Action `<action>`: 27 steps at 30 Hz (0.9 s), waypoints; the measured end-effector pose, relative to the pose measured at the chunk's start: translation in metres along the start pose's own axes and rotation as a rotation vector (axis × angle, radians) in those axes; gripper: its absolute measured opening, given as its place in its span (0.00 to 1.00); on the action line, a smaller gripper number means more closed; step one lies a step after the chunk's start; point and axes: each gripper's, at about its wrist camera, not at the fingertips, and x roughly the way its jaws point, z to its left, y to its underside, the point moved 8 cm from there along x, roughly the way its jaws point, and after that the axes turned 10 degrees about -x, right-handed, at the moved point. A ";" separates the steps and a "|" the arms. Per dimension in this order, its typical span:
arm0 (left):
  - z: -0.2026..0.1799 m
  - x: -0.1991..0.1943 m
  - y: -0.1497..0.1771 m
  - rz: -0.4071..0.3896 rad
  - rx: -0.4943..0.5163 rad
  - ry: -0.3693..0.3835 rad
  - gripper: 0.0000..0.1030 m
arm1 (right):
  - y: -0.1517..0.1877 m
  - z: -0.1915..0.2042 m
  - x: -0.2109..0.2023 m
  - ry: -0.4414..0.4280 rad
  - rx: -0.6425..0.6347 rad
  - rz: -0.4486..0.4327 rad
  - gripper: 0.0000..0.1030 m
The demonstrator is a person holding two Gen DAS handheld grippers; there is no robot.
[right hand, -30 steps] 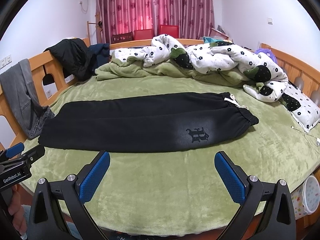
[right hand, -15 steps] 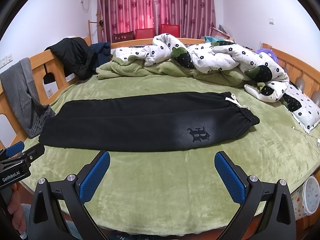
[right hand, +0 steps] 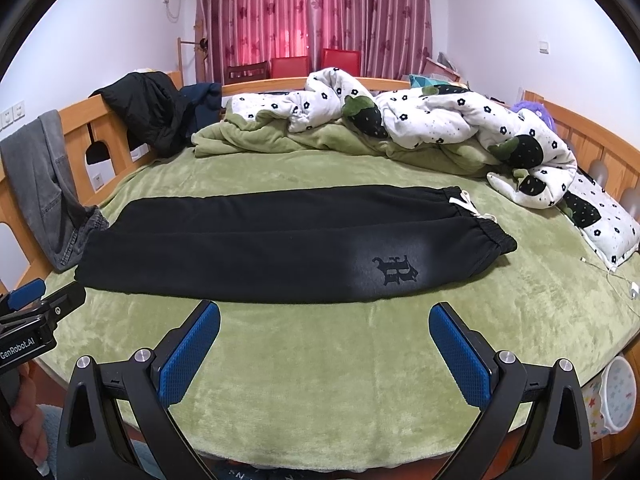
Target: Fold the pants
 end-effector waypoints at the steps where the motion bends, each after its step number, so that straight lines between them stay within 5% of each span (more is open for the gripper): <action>1: 0.000 0.000 0.000 -0.001 0.000 0.000 0.95 | 0.000 0.000 -0.001 0.002 -0.003 -0.001 0.99; 20: -0.007 -0.001 -0.001 0.005 -0.020 0.031 0.95 | -0.006 0.000 -0.005 0.033 0.000 -0.021 0.99; 27: -0.014 -0.004 -0.010 -0.028 -0.025 0.063 0.95 | -0.016 -0.004 -0.010 0.002 0.039 -0.090 0.99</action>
